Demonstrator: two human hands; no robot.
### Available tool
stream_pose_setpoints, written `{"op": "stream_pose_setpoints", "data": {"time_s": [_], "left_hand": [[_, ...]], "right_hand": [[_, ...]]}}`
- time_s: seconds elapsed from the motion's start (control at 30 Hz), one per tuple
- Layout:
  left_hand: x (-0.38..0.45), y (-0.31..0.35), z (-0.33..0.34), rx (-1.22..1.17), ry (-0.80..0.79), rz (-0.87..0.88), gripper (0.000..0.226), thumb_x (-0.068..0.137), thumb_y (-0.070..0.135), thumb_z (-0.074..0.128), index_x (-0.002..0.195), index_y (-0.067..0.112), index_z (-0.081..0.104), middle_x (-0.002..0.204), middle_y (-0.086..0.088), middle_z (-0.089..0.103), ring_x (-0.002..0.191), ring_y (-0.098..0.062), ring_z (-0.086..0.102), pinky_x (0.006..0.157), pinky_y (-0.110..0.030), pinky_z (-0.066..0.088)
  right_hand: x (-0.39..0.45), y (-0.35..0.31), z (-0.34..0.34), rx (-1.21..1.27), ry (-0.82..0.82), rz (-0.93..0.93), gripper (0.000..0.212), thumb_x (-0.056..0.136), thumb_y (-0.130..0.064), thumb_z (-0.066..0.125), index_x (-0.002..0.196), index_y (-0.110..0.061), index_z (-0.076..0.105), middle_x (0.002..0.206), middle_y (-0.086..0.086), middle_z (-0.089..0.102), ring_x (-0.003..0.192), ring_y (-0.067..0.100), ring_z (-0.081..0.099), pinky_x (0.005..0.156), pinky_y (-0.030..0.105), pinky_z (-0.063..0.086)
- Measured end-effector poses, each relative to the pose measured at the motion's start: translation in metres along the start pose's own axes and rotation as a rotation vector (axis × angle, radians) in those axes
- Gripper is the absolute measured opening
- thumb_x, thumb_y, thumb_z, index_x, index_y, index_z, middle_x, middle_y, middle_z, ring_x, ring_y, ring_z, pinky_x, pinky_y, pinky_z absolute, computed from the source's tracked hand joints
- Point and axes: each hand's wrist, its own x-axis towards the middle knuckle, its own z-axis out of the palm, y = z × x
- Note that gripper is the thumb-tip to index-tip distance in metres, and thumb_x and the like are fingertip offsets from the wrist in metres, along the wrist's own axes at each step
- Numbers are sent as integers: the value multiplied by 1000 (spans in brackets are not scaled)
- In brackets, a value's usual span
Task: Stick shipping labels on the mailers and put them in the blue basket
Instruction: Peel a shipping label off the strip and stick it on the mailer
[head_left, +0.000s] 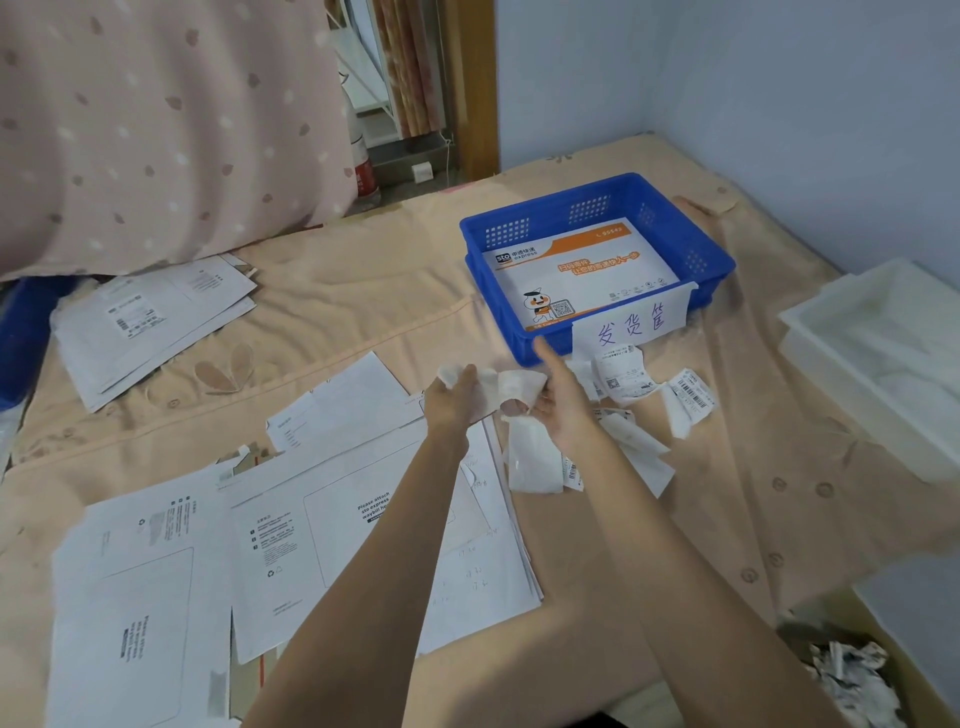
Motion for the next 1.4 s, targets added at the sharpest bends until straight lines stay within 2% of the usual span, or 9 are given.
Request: {"op": "stream_pose_setpoints", "data": {"time_s": [0.17, 0.33, 0.47, 0.6, 0.8, 0.93, 1.1, 1.23, 1.4], "left_hand": [[-1, 2, -4, -117, -65, -33, 43, 88, 43, 62, 114, 9, 52, 105, -7, 62, 96, -26, 62, 69, -30, 55], [-2, -6, -12, -133, -312, 70, 50, 88, 54, 53, 125, 21, 60, 106, 3, 72, 109, -21, 63, 104, -41, 43], [-11, -10, -10, 88, -486, 138, 53, 80, 61, 57, 115, 23, 67, 115, 12, 67, 113, -8, 57, 100, -30, 39], [-14, -8, -3, 211, -420, 182, 26, 93, 40, 56, 79, 20, 63, 75, 14, 62, 78, -4, 55, 71, -17, 40], [0, -7, -6, 140, -279, 115, 42, 102, 33, 37, 90, 5, 65, 81, -7, 63, 81, -18, 60, 75, -20, 47], [5, -1, -10, -3, -307, -40, 42, 103, 34, 37, 120, 3, 59, 95, -7, 66, 81, -18, 64, 75, -25, 52], [1, 2, -16, -234, -339, -162, 29, 103, 27, 41, 115, 7, 56, 90, -4, 63, 79, -19, 65, 76, -31, 55], [-1, 1, -8, -170, -307, -48, 33, 102, 32, 39, 117, 10, 60, 99, -7, 67, 82, -20, 65, 95, -35, 49], [-3, 3, -8, -173, -268, -29, 32, 88, 27, 56, 114, 12, 66, 102, -6, 64, 83, -20, 61, 73, -28, 51]], "right_hand": [[-1, 0, 3, -254, 64, -30, 30, 71, -25, 80, 94, -13, 67, 100, 2, 65, 97, 15, 60, 87, 28, 51], [-1, -1, 3, 4, 9, 10, 39, 76, -17, 76, 112, -10, 63, 113, 2, 67, 96, 17, 70, 81, 24, 54], [-5, -1, 4, 6, 41, 0, 34, 80, -17, 73, 111, -8, 64, 111, 5, 69, 93, 14, 71, 78, 20, 53], [-4, 1, 3, 28, 72, 11, 22, 82, -18, 73, 100, -11, 65, 105, 6, 69, 98, 17, 68, 76, 20, 52], [-1, 4, 0, 14, 18, 28, 41, 73, -13, 79, 111, -6, 65, 112, 8, 68, 106, 21, 64, 82, 24, 53], [-7, 4, -3, 112, -87, 55, 28, 80, -8, 73, 106, -6, 66, 111, 10, 68, 105, 20, 64, 94, 28, 51], [-13, 1, -8, 350, -146, 132, 21, 82, 1, 67, 102, -3, 62, 116, 16, 65, 108, 25, 63, 95, 31, 51], [-14, 3, 0, 363, -152, 121, 38, 80, -31, 75, 110, -11, 63, 119, 11, 67, 104, 20, 67, 94, 28, 51], [-7, 7, 5, 281, 22, 77, 40, 83, -33, 72, 115, -11, 62, 117, 10, 67, 95, 19, 66, 75, 27, 54]]}}
